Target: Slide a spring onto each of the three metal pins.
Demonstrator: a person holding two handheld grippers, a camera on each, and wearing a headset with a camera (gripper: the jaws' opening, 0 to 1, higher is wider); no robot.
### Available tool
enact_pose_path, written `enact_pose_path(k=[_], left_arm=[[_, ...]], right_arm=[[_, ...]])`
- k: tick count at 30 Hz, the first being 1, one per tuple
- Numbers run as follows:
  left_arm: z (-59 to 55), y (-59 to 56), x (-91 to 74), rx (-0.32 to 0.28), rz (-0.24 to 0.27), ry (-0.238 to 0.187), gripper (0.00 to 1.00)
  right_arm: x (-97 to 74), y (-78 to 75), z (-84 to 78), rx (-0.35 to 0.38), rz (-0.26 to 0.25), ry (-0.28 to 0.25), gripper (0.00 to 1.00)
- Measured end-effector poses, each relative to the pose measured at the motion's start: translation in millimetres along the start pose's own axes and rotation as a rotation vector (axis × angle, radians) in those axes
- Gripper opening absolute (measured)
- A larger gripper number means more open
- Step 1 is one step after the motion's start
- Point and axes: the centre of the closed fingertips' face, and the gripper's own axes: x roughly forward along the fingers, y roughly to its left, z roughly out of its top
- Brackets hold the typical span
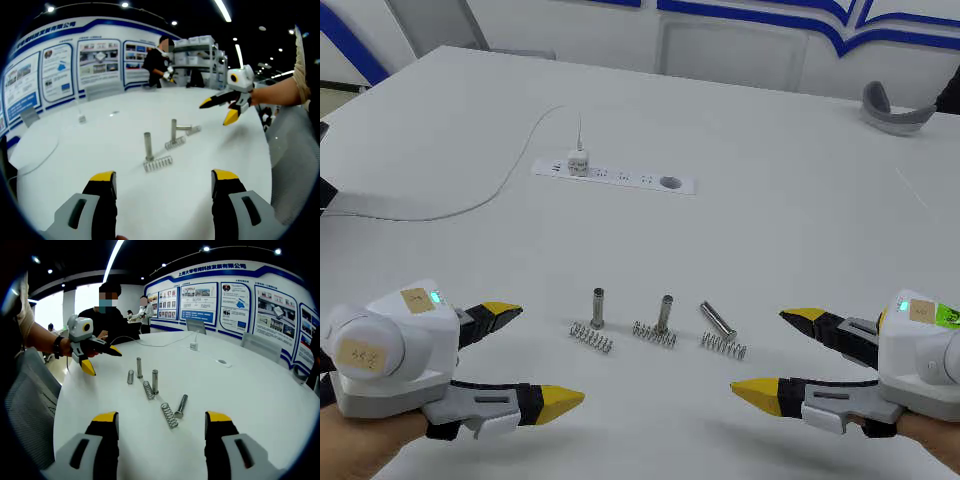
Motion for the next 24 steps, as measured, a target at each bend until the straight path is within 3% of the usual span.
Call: enact_pose_path(k=[24], left_arm=[[2.9, 1.3, 0.8, -0.011, 0.006, -0.014, 0.79]], right_arm=[[-0.4, -3.6, 0.4, 0.017, -0.017, 0.008, 0.69]])
